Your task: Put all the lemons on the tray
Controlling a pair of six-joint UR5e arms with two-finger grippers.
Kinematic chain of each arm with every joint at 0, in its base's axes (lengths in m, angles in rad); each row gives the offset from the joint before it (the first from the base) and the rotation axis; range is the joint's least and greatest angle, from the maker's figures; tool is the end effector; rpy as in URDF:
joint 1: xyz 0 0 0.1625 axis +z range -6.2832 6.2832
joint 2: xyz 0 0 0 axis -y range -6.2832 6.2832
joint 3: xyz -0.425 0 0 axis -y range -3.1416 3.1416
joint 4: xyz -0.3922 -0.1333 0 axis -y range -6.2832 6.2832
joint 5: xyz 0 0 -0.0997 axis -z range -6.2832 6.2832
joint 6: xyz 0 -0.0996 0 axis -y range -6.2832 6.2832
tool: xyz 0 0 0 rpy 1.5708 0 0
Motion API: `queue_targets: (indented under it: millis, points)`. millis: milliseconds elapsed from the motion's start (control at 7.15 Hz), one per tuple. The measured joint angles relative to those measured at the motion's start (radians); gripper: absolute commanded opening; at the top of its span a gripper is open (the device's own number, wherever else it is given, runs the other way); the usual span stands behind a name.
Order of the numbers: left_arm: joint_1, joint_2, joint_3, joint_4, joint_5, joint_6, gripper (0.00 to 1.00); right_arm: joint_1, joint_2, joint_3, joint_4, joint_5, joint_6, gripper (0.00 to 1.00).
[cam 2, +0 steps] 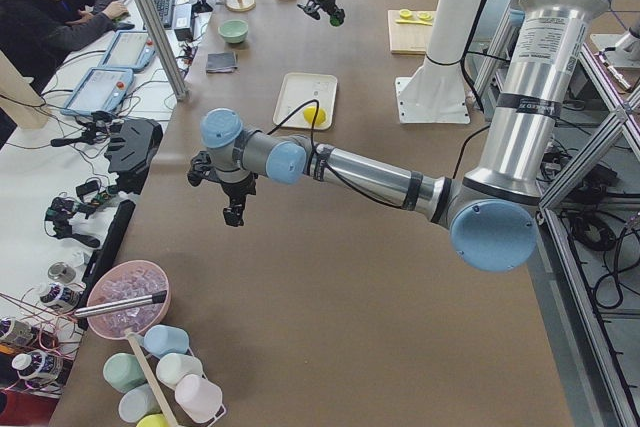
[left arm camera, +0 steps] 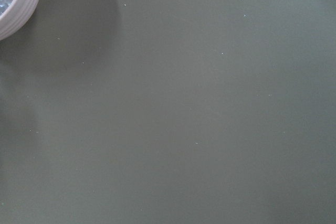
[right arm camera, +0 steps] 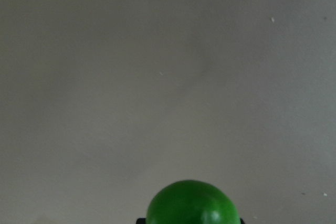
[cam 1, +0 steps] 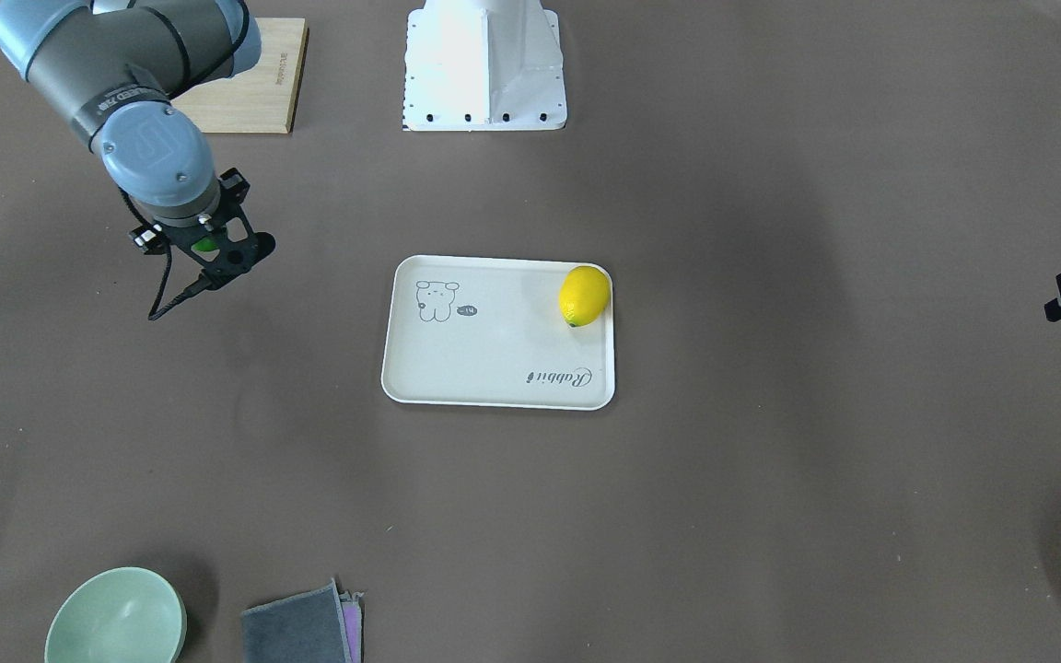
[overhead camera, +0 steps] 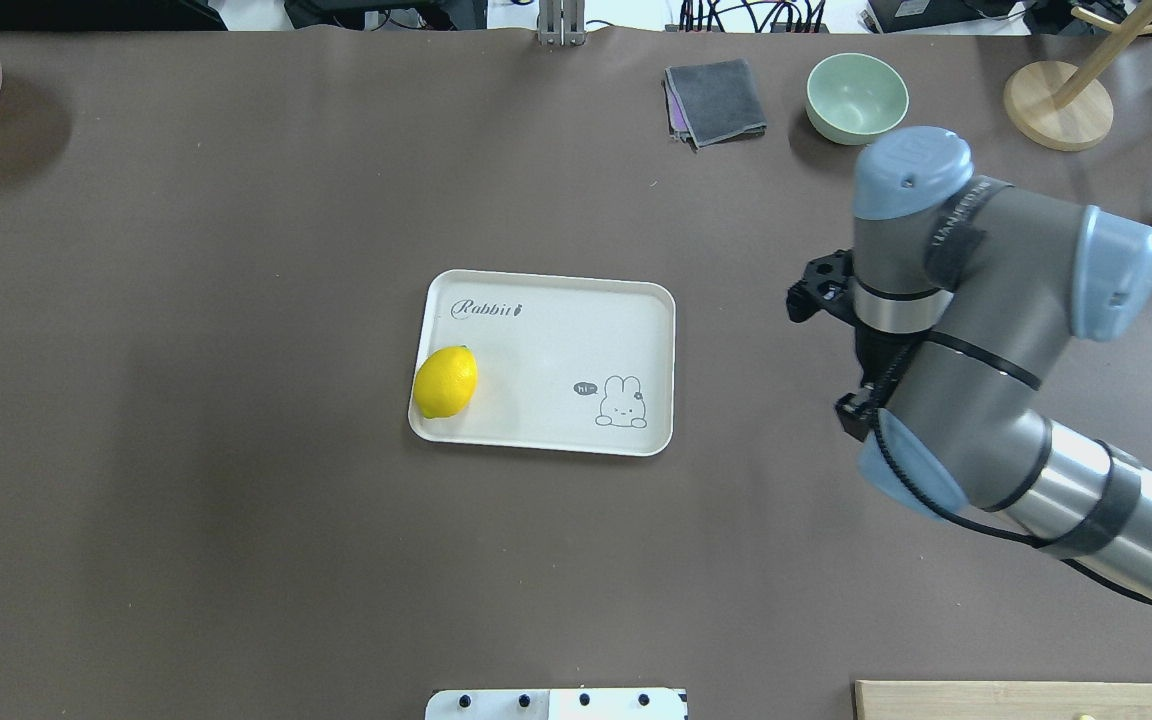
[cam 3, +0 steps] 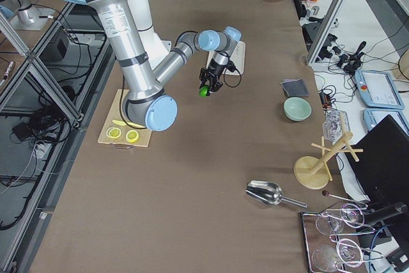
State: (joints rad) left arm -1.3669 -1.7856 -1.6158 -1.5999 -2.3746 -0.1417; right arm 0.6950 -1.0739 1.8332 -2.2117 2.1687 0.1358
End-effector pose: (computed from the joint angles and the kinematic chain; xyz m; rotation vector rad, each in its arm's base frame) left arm 0.0581 -0.5852 0.5148 0.1320 0.8338 0.1746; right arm -0.4081 -0.4409 0.3361 -0.1936 -0.5924 -0.7520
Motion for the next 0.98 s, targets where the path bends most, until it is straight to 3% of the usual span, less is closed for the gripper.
queue_targets:
  millis: [280, 560, 699, 979]
  points:
    - [0.000, 0.000, 0.001, 0.000, 0.000, 0.001, 0.97, -0.045, 0.195, -0.181, 0.123, 0.083, 0.287, 0.00]
    - [0.001, 0.000, 0.001, -0.001, 0.000, 0.002, 0.97, -0.068, 0.331, -0.405, 0.370, 0.149, 0.544, 0.00]
    - [0.001, 0.000, 0.002, -0.001, 0.000, 0.003, 0.97, -0.081, 0.374, -0.485, 0.466, 0.158, 0.638, 0.99]
    - [0.002, 0.001, 0.000, -0.002, 0.000, 0.004, 0.97, -0.086, 0.399, -0.536, 0.535, 0.159, 0.708, 1.00]
